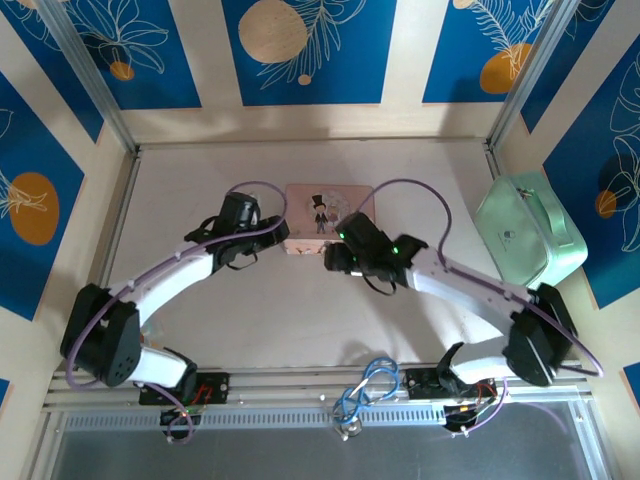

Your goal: Unlock the padlock with the key

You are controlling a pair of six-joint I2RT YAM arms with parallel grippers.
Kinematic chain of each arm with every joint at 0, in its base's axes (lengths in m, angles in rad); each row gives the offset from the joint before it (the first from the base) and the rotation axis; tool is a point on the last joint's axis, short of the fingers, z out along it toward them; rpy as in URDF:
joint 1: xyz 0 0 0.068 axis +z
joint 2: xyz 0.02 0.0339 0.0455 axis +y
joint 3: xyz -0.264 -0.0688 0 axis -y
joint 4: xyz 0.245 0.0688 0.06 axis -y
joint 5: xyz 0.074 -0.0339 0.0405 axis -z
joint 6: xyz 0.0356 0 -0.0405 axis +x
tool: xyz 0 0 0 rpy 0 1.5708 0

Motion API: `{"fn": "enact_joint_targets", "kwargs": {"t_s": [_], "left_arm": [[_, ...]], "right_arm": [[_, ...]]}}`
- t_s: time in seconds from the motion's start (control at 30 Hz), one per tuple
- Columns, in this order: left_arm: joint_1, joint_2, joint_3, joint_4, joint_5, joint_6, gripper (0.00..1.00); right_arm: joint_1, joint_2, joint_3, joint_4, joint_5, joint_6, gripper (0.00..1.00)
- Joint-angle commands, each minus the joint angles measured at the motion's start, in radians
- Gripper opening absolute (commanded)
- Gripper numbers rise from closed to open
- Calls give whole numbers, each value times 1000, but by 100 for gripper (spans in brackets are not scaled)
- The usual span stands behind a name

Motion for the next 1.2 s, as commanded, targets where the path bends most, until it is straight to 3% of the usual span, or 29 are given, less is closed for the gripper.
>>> {"fn": "enact_joint_targets", "kwargs": {"t_s": [0.0, 0.23, 0.43, 0.73, 0.9, 1.17], "left_arm": [[7, 46, 32, 39, 55, 19, 62], [10, 97, 38, 126, 113, 0, 64], [18, 143, 47, 132, 149, -14, 62], [34, 198, 39, 139, 205, 11, 61], [50, 215, 31, 183, 219, -4, 60], [75, 189, -4, 185, 216, 0, 60]], "right_arm": [[-15, -86, -105, 156, 88, 14, 60], [-99, -58, -128, 214, -130, 19, 52], [-110, 74, -104, 274, -201, 15, 50], [-112, 191, -65, 354, -246, -18, 55], [-101, 266, -6, 291, -193, -126, 57], [-126, 269, -25, 284, -148, -162, 62]]}}
